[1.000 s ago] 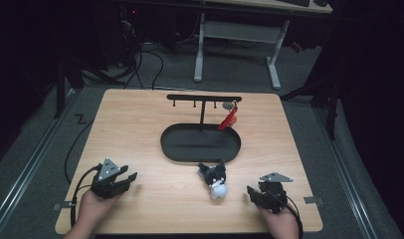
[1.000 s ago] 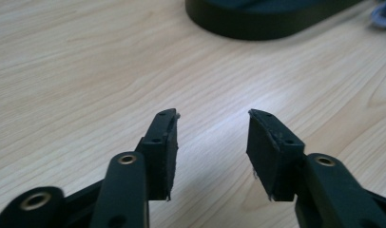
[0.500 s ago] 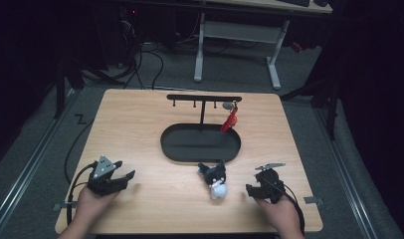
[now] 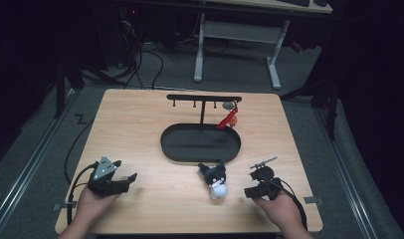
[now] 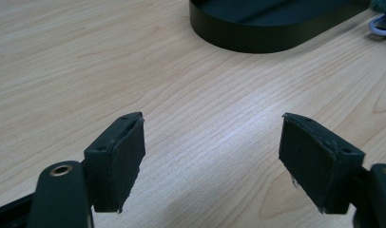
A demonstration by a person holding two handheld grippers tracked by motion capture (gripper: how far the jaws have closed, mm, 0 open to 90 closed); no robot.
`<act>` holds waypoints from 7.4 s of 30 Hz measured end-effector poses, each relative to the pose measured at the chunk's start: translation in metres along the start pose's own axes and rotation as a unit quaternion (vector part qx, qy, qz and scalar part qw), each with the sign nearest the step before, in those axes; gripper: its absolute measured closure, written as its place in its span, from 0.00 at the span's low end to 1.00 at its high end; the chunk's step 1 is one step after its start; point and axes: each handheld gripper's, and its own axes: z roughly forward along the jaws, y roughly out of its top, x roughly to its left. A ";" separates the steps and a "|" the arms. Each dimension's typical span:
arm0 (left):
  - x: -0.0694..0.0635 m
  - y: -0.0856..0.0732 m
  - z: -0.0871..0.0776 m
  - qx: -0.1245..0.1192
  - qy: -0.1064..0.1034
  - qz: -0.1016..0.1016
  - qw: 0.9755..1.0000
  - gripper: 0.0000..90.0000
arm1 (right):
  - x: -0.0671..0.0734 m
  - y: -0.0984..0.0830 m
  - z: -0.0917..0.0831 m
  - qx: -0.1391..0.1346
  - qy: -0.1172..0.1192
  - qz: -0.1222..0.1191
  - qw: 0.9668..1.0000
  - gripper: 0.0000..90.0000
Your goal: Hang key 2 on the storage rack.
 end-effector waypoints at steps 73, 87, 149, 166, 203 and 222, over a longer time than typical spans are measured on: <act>-0.003 0.000 0.004 0.016 -0.021 0.020 0.999 0.26 | 0.081 0.053 0.018 0.033 0.052 -0.051 0.997 0.56; -0.004 0.000 0.005 0.017 -0.024 0.021 0.999 0.26 | 0.062 0.061 -0.021 0.019 0.042 -0.033 0.998 0.56; -0.003 -0.002 0.004 0.024 -0.028 0.026 0.999 0.26 | 0.030 0.179 -0.081 -0.047 -0.051 0.000 0.998 0.56; -0.004 -0.002 0.004 0.027 -0.030 0.026 0.999 0.26 | 0.037 0.183 -0.054 -0.023 -0.055 -0.010 0.998 0.56; -0.003 -0.004 0.004 0.037 -0.033 0.030 0.998 0.26 | 0.044 0.194 -0.023 -0.024 -0.014 -0.005 1.000 0.41; -0.004 -0.003 0.005 0.039 -0.036 0.033 0.998 0.26 | 0.042 0.191 -0.032 -0.035 -0.006 -0.003 0.999 0.38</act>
